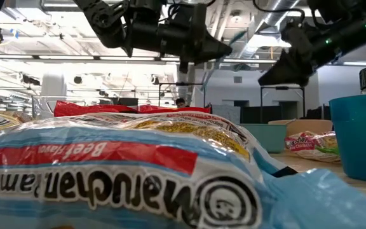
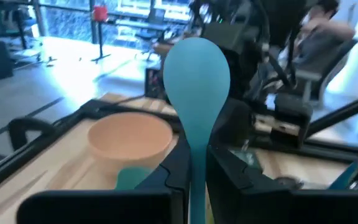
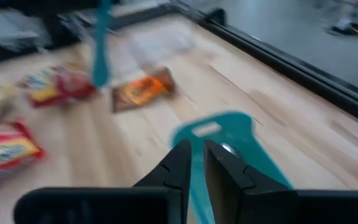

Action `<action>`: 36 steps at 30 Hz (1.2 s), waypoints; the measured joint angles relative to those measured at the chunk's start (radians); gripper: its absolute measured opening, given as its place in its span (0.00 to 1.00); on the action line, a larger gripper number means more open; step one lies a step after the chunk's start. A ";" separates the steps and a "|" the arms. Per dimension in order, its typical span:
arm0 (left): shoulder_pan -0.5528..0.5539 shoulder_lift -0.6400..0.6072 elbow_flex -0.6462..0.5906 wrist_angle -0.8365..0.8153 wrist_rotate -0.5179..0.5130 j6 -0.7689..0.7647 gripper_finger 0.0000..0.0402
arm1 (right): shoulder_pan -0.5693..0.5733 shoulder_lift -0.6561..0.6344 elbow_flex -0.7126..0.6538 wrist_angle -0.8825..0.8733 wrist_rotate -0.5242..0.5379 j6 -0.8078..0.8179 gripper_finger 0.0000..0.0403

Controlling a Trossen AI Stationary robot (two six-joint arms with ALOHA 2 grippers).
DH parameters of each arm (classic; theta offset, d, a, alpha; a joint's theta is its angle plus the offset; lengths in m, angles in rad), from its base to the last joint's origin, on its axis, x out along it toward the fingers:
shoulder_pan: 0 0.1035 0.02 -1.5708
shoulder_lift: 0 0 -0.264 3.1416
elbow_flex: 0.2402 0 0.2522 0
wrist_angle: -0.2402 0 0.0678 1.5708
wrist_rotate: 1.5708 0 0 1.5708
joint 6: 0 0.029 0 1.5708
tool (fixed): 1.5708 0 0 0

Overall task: Pick & Place Food Item
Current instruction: Put the blue spoon into the green bin

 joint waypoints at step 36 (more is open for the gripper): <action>-0.016 0.000 0.000 0.250 0.088 -0.009 0.07 | -0.006 0.322 0.029 0.666 -0.276 -0.198 0.62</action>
